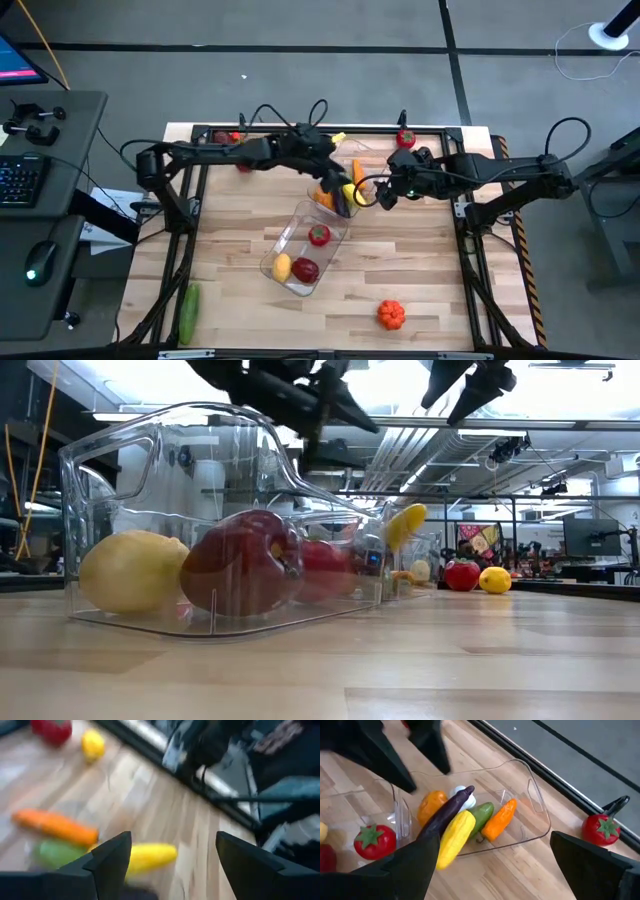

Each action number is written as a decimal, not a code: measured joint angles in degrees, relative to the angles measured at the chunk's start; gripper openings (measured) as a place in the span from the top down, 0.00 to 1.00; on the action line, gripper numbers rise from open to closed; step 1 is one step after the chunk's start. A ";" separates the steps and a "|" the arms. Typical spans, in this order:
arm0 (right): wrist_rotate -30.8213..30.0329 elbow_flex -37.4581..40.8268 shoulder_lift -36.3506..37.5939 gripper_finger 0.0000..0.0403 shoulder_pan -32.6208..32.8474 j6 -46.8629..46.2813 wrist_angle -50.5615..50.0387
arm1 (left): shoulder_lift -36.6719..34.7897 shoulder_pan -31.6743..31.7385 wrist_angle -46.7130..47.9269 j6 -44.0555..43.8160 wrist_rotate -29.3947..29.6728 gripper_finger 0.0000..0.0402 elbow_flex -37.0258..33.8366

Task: Sort produce into baskets
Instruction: Put the orange pumpkin into the top transparent bin

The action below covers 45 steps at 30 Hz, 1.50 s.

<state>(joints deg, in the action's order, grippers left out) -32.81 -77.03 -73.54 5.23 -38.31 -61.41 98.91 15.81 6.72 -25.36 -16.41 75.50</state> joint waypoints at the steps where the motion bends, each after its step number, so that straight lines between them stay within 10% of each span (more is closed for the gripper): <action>1: 0.01 0.00 0.00 0.08 0.00 0.65 0.14 | -1.32 -0.02 3.19 0.06 -0.08 0.31 0.00; 24: 9.08 0.00 -4.07 0.08 3.42 -3.65 3.39 | -40.98 -17.41 14.51 -1.59 28.09 0.32 -10.03; 31: 15.76 0.00 -4.52 0.08 13.53 -7.59 2.87 | -44.35 -23.44 7.14 -9.91 37.95 0.32 -21.62; 45: 20.88 0.00 -10.16 0.08 32.42 -25.15 9.96 | -44.19 -22.79 2.30 -11.59 38.10 0.32 -26.10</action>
<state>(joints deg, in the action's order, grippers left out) -11.93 -77.03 -83.70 37.65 -63.45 -51.45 54.72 -6.98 9.02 -36.95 21.69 49.41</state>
